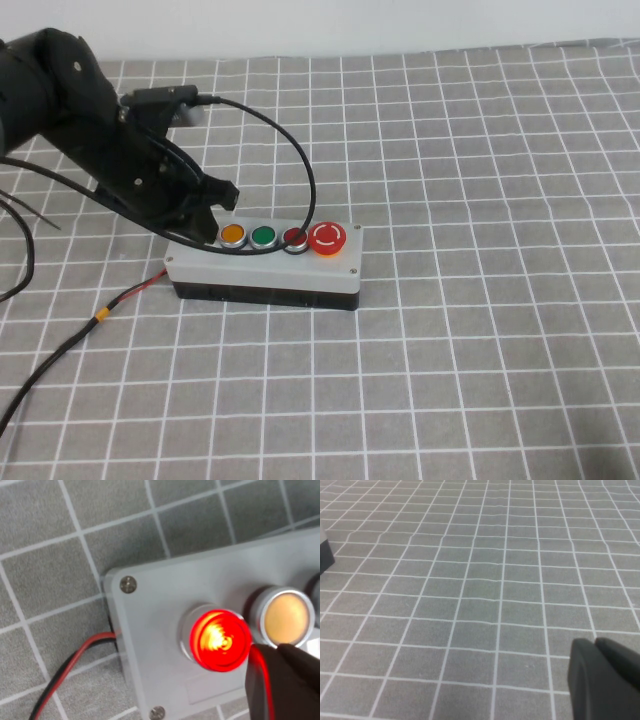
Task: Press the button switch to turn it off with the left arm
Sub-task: Press the button to turn off
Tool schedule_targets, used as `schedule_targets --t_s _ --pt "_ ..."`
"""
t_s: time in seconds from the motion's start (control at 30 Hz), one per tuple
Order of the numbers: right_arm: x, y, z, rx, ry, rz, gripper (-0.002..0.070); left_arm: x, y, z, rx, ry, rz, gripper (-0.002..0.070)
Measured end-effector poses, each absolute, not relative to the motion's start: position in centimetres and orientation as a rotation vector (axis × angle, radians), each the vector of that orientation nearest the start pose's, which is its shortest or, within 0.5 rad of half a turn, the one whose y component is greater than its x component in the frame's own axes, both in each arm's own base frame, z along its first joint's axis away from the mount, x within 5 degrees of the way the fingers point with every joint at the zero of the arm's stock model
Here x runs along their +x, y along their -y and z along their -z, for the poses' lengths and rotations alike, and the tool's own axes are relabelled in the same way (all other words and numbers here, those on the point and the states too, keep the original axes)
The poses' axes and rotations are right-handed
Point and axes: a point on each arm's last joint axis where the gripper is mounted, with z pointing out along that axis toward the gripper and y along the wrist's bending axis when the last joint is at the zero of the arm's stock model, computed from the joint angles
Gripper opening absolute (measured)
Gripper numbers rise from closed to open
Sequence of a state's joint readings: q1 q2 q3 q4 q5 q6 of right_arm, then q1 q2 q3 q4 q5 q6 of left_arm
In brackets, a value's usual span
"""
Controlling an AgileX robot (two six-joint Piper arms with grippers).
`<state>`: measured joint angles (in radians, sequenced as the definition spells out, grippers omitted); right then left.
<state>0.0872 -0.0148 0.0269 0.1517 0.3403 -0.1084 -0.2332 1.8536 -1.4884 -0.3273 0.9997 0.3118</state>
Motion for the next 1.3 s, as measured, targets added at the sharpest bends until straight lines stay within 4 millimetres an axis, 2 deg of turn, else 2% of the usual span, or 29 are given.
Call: schedule_targets --t_s 0.1,0.5,0.77,1.3 --pt "5.3 -0.9 -17.5 -0.084 -1.832 -0.132 -0.0017 37.6 11.4 -24.8 0.571 -2.765 0.409 -0.0003" --pt "5.3 -0.9 -17.5 -0.084 -1.832 -0.132 -0.0017 37.9 11.5 -25.1 0.56 -2.736 0.404 -0.0003" --pt "5.3 -0.9 -17.5 -0.084 -1.832 -0.132 -0.0017 38.4 11.0 -25.3 0.578 -2.698 0.301 -0.0003" --pt "5.3 -0.9 -17.5 -0.084 -1.832 -0.132 -0.0017 38.6 11.1 -25.2 0.583 -2.709 0.302 -0.0003"
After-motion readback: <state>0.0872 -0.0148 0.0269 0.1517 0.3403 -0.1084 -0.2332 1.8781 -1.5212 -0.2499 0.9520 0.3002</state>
